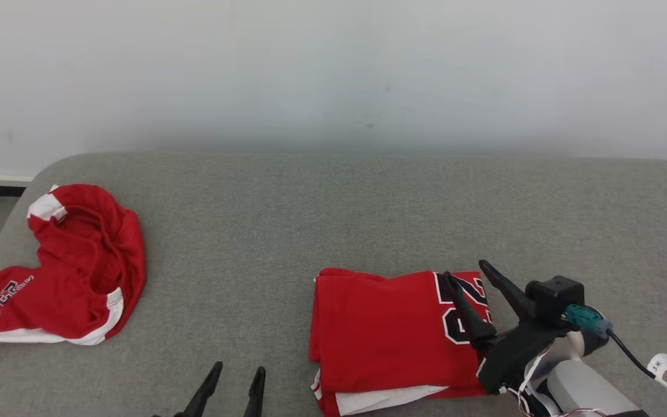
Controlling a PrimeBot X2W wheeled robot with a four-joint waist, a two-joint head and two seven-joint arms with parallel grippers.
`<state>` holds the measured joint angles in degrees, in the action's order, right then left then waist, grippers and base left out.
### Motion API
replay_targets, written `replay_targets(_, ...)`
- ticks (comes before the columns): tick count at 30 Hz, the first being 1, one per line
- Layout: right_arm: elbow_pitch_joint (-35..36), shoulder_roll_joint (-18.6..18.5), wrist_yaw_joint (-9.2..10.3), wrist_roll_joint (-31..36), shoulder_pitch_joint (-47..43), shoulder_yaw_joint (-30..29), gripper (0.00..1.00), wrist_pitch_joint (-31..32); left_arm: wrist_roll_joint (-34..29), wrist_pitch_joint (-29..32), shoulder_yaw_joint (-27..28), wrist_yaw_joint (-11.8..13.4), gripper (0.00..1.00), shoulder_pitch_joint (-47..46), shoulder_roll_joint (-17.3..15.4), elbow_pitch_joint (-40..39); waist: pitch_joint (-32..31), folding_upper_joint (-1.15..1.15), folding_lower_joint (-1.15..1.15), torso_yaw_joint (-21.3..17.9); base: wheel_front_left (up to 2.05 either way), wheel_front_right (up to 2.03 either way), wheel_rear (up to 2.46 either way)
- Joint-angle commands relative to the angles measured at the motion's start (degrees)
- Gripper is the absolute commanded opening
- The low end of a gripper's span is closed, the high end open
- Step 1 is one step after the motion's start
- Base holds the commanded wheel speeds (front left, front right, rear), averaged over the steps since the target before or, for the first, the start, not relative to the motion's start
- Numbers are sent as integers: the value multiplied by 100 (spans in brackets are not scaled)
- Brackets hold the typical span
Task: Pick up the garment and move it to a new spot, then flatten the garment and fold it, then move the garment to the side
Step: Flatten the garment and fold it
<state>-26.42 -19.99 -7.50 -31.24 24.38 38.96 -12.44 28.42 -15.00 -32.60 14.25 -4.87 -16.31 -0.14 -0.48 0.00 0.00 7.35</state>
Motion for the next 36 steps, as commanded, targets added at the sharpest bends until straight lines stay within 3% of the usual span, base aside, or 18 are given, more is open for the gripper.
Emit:
replay_targets(1, -40, -27, 2, 126, -67, -72, 100, -75, -63, -21, 61, 35, 100, -2, -34, -26, -81, 0, 0, -276, 0, 0, 0)
replay_targets(8, 30, 44, 2, 962, -396, -829, 100, -273, -314, -21, 445, 144, 100, 98, 36, -191, -157, 0, 0, -614, 0, 0, 0)
replay_targets(13, 682, 270, 2, 1428, -1016, -1625, 100, -280, -563, -21, 757, 126, 100, 249, 176, -302, -242, 0, 0, -676, 0, 0, 0)
replay_targets(17, 1020, 372, 2, 1664, -1416, -1927, 100, -279, -689, -21, 931, 67, 100, 360, 273, -292, -318, 0, 0, -668, 0, 0, 0)
replay_targets(36, 2049, 751, 2, 2236, -3112, -2531, 100, -280, -1681, -21, 2060, -798, 100, 1170, 916, -162, -844, 0, 0, -673, 0, 0, 0)
